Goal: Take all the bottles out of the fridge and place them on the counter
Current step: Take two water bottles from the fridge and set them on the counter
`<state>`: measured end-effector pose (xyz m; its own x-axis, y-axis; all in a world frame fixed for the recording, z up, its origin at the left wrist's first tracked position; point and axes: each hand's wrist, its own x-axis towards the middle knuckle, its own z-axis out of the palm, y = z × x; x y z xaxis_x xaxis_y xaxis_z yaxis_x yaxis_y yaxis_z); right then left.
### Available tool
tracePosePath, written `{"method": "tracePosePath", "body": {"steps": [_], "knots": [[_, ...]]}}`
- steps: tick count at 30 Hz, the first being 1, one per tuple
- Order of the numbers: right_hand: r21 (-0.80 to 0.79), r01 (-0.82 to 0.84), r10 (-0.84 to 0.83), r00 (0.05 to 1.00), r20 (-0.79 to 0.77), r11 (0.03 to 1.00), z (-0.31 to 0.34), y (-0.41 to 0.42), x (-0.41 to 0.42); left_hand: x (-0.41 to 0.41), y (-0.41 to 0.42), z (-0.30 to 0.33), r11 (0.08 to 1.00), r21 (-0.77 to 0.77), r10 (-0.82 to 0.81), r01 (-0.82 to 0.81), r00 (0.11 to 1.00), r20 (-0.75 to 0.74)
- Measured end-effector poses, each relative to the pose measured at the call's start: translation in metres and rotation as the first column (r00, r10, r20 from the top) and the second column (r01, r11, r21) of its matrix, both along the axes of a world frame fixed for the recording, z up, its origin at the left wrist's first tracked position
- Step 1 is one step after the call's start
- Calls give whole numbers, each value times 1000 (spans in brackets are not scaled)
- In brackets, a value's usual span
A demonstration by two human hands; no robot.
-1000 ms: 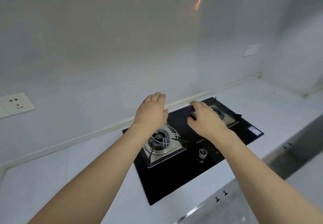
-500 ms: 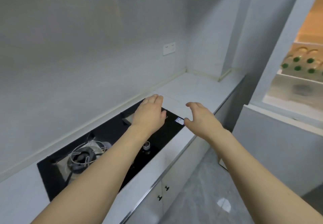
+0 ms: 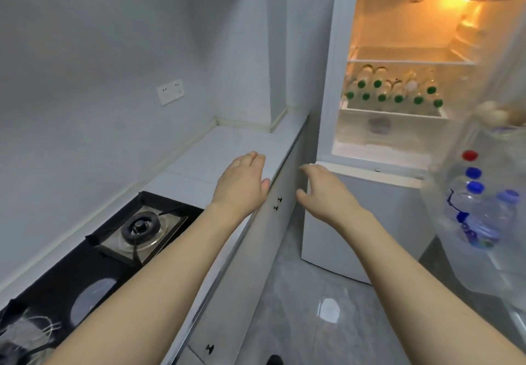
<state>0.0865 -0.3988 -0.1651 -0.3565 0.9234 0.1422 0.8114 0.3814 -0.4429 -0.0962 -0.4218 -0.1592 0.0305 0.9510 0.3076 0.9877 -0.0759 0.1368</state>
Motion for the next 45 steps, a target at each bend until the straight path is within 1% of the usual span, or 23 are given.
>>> {"method": "tracePosePath", "body": {"steps": [2, 5, 8, 12, 15, 16, 18, 23, 25, 29, 33, 35, 37, 39, 40, 41, 42, 43, 44, 45], "knots": [[-13, 31, -32, 999, -18, 999, -3, 17, 10, 11, 20, -2, 1000, -5, -29, 29, 1000, -2], [-4, 85, -85, 996, -29, 996, -9, 59, 26, 25, 72, -9, 997, -10, -78, 78, 997, -13], [-1, 129, -129, 992, -14, 992, -13, 95, 38, 35, 119, -14, 994, -2, -112, 112, 994, -10], [-10, 214, -214, 977, -12, 977, -20, 164, 59, 56, 199, -18, 983, -19, -180, 181, 983, 27], [-27, 250, -251, 968, -10, 968, -22, 227, 72, 72, 265, -16, 973, -24, -228, 229, 973, 41], [-26, 248, -248, 969, -15, 968, -20, 231, 72, 73, 269, -13, 971, -12, -238, 239, 970, 56], [-39, 288, -289, 957, -25, 957, -22, 275, 79, 84, 318, -11, 963, -13, -266, 268, 962, 66], [-5, 358, -358, 933, -37, 934, -13, 330, 97, 106, 383, -2, 939, 14, -344, 344, 938, 48], [1, 388, -387, 921, -44, 922, -8, 347, 108, 119, 406, 3, 926, 33, -378, 377, 923, 65], [30, 459, -457, 887, -58, 888, 5, 378, 134, 151, 445, 9, 896, 59, -444, 441, 884, 148], [38, 495, -490, 866, -97, 868, 14, 406, 156, 181, 481, 9, 882, 45, -465, 469, 852, 241], [9, 526, -520, 842, -143, 850, 14, 425, 172, 200, 502, 9, 886, 27, -448, 462, 842, 300], [-47, 552, -549, 812, -199, 833, 9, 447, 187, 217, 523, 6, 904, -24, -378, 427, 825, 421], [-111, 586, -593, 767, -245, 803, 6, 475, 204, 235, 551, 6, 922, -104, -250, 372, 779, 575], [-155, 597, -614, 739, -276, 787, 6, 490, 212, 244, 567, 5, 924, -159, -168, 348, 742, 649], [-196, 599, -628, 713, -311, 777, 6, 502, 217, 249, 580, 3, 923, -210, -75, 324, 685, 725], [-239, 600, -645, 681, -348, 763, 8, 517, 224, 256, 598, 0, 919, -254, 19, 302, 608, 794], [-279, 604, -663, 647, -377, 747, 8, 532, 229, 262, 614, -3, 917, -285, 108, 279, 513, 851], [-317, 606, -682, 612, -401, 730, 6, 550, 234, 269, 632, -7, 913, -318, 193, 254, 418, 888], [-342, 604, -692, 586, -421, 720, 5, 567, 238, 273, 648, -11, 905, -357, 267, 233, 343, 901]]}}
